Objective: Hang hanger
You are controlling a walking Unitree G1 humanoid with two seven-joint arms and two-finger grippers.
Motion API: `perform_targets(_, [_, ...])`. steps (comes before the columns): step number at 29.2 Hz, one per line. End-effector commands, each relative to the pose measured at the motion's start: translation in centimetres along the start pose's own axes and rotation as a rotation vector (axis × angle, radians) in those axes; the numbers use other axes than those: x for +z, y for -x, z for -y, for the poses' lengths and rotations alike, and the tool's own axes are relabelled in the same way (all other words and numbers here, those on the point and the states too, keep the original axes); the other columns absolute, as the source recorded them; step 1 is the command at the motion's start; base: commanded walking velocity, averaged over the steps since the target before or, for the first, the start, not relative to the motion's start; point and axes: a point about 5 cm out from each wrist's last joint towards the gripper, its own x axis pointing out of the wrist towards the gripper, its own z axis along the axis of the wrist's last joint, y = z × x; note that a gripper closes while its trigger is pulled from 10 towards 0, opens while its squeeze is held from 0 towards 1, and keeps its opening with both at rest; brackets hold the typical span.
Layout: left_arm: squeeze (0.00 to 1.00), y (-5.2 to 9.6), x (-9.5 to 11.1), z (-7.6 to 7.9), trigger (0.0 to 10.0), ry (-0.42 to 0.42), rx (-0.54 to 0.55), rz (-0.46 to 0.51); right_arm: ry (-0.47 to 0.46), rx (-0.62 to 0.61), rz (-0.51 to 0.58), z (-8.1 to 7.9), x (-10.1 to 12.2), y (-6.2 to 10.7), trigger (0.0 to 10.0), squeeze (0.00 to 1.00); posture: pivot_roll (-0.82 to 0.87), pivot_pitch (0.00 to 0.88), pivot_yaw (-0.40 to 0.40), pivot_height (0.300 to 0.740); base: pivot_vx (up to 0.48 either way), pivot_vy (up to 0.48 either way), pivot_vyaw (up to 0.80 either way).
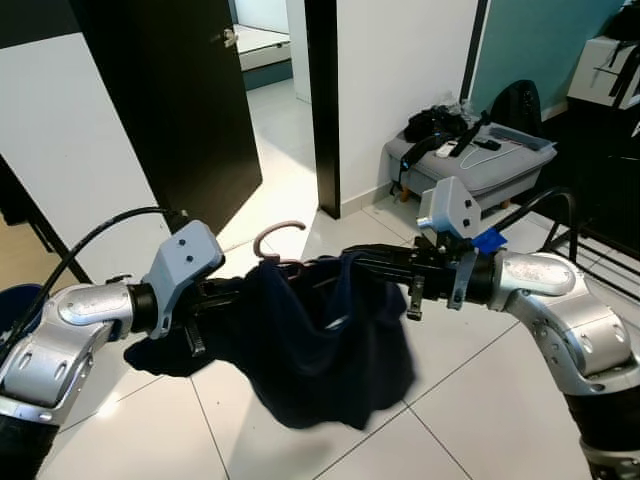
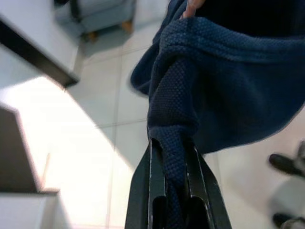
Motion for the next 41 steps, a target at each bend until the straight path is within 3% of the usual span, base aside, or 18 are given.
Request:
perform_targets(1, [0.00,0.8,-0.3,-1.2,10.0,-0.015,0.073,-0.045,0.029,-0.046,0.009,0.7,0.5,-0.1,8.9,0.00,-0.05,0.000,0.073,0.740,0.000,0.000,0.00])
perform_targets(3, [0.00,0.6,-0.1,-1.3,10.0,-0.014,0.096,-0.036,0.017,-0.036,0.021,0.2,0.7,-0.7,8.0,0.00,-0.05,0.000,0.073,0.740,0.000,0.000,0.00])
perform_targets(7, [0.00,-1.4,1.0,0.0,10.0,0.013,0.081,0.054,-0.023,0.076,0.092,-2.6,1.2,-3.0,7.7,0.00,-0.04,0.000,0.068,0.740,0.000,0.000,0.00])
perform_targets(10, [0.00,-2.1,1.4,1.0,10.0,0.027,0.042,0.096,-0.029,0.090,0.112,-3.0,1.3,-3.3,7.8,0.00,-0.04,0.000,0.068,0.740,0.000,0.000,0.00])
perform_targets(13, [0.00,-2.8,1.9,3.3,10.0,0.029,-0.074,0.149,-0.033,0.103,0.147,-3.3,1.6,-3.7,7.5,0.00,-0.04,0.000,0.068,0.740,0.000,0.000,0.00])
perform_targets(19, [0.00,-2.0,1.2,4.7,10.0,-0.005,-0.211,0.119,-0.021,0.117,0.154,-3.1,1.7,-3.5,7.5,0.00,-0.05,0.000,0.063,0.740,0.000,0.000,0.00])
perform_targets(25, [0.00,-0.1,0.6,3.6,10.0,-0.041,-0.253,0.063,-0.007,0.081,0.102,-2.0,1.2,-1.9,7.8,0.00,-0.05,0.000,0.065,0.740,0.000,0.000,0.00])
perform_targets(33, [0.00,1.0,0.5,3.2,10.0,-0.044,-0.282,0.047,0.013,0.098,0.049,-1.4,0.9,-0.6,8.0,0.00,-0.05,0.000,0.065,0.740,0.000,0.000,0.00])
perform_targets(34, [0.00,1.1,0.7,3.8,10.0,-0.040,-0.339,0.055,0.020,0.144,0.052,-1.9,1.1,-1.0,8.2,0.00,-0.05,0.000,0.066,0.740,0.000,0.000,0.00])
perform_targets(36, [0.00,1.1,0.8,4.0,10.0,-0.041,-0.359,0.059,0.022,0.162,0.058,-2.2,1.2,-1.3,8.1,0.00,-0.05,0.000,0.066,0.740,0.000,0.000,0.00])
perform_targets(40, [0.00,0.4,1.5,5.5,10.0,-0.016,-0.454,0.121,0.015,0.276,0.099,-4.8,1.5,-3.4,8.7,0.00,-0.05,0.000,0.068,0.740,0.000,0.000,0.00])
perform_targets(41, [0.00,0.4,1.5,5.5,10.0,-0.016,-0.454,0.121,0.015,0.276,0.099,-4.8,1.5,-3.4,8.7,0.00,-0.05,0.000,0.068,0.740,0.000,0.000,0.00])
